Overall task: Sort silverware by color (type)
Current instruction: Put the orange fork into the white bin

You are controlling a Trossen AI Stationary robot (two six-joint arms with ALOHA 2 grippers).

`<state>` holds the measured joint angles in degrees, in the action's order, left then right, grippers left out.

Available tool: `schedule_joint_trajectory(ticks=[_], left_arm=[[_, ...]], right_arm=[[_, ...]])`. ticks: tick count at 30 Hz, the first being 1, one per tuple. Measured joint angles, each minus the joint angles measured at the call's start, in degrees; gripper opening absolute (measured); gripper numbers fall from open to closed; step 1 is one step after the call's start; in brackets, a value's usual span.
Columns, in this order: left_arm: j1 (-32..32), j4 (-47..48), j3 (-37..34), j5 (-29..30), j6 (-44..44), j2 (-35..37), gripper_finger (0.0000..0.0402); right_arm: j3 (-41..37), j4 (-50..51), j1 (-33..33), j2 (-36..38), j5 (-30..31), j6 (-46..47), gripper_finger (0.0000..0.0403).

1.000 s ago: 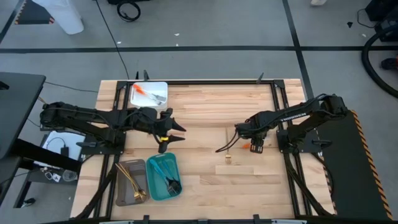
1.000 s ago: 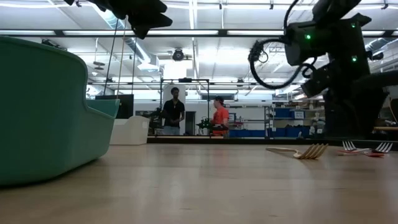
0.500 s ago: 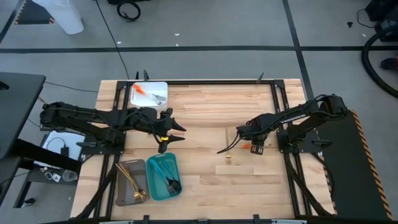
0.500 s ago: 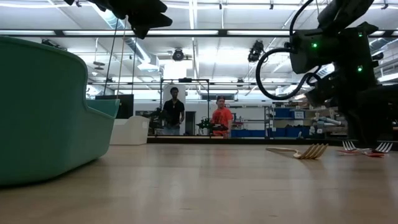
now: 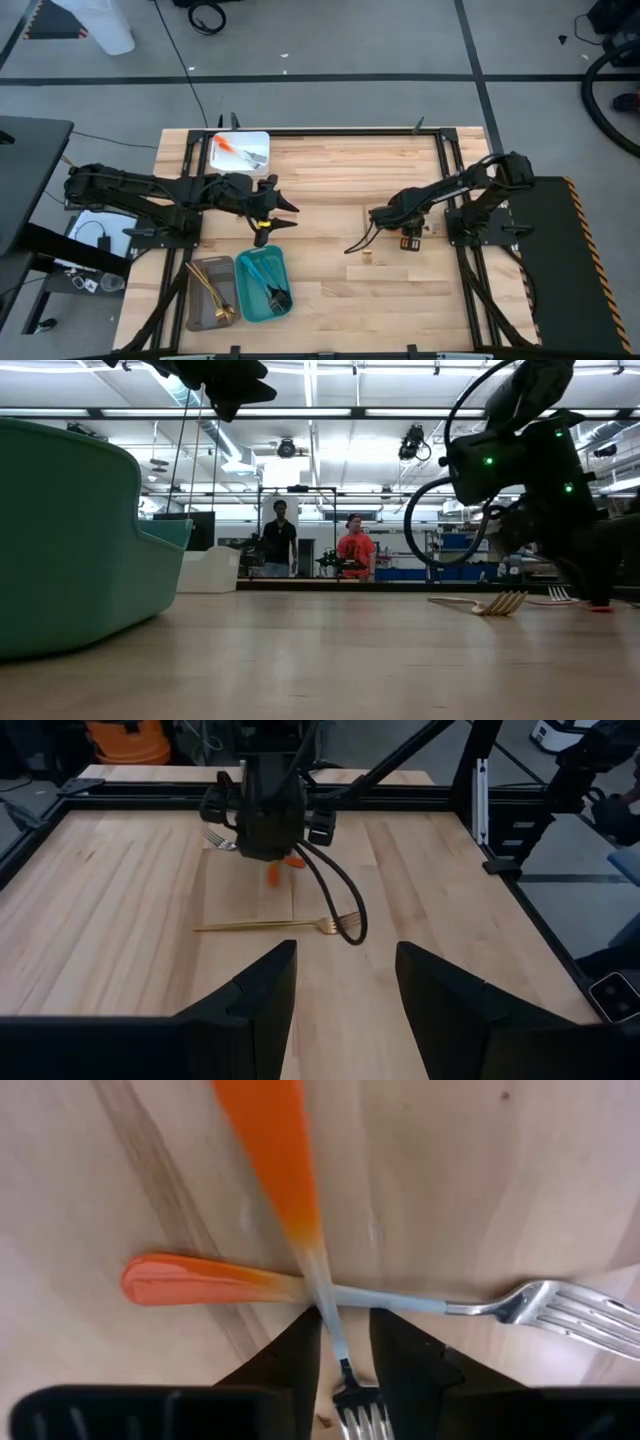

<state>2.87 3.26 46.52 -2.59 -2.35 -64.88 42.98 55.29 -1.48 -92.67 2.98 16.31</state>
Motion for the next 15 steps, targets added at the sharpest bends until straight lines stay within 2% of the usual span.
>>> schedule_joint_trajectory(ticks=[8, 15], left_arm=[[0.0, 2.6, 0.0, -0.1, 0.0, 0.0, 0.018], [-0.1, 7.6, 0.0, 2.0, 0.0, 0.0, 0.018]], right_arm=[[1.7, -1.2, 0.1, 0.0, -2.4, -1.9, 0.0015], [1.8, -2.8, -0.8, 1.4, -3.5, -0.9, 0.0021]])
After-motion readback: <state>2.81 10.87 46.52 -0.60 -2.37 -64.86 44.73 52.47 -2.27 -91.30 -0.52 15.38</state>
